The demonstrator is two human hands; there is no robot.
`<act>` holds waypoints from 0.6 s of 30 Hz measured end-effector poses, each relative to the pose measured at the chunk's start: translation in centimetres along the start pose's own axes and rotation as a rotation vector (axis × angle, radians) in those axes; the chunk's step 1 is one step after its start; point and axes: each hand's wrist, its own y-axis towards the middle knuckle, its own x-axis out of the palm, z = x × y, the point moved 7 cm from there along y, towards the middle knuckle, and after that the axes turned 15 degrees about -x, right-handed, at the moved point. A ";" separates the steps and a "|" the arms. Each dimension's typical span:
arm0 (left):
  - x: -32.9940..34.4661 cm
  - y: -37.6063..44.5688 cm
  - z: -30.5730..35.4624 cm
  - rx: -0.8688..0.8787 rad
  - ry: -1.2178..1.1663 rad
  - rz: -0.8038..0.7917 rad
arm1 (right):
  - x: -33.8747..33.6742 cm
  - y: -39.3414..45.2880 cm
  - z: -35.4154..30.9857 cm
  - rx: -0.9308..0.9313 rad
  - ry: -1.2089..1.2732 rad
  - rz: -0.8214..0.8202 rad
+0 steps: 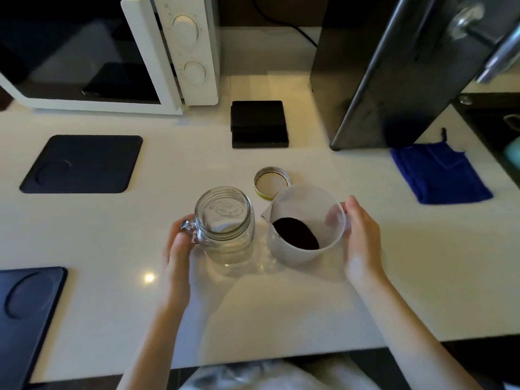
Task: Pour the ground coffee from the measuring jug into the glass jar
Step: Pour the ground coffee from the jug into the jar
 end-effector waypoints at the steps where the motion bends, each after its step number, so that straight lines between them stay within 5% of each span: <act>1: 0.1 0.2 0.1 0.002 -0.012 0.012 | -0.1 -0.1 0.4 0.036 0.007 0.035; 6: 0.6 0.3 2.2 0.082 0.050 0.205 | 0.5 -0.7 1.0 0.113 0.142 0.090; 13: 0.3 1.1 1.8 -0.007 -0.073 0.204 | 0.7 -0.7 0.5 0.111 0.215 0.153; 18: 0.8 0.7 2.3 0.010 -0.058 0.220 | 1.2 1.5 -2.5 -0.013 0.159 0.039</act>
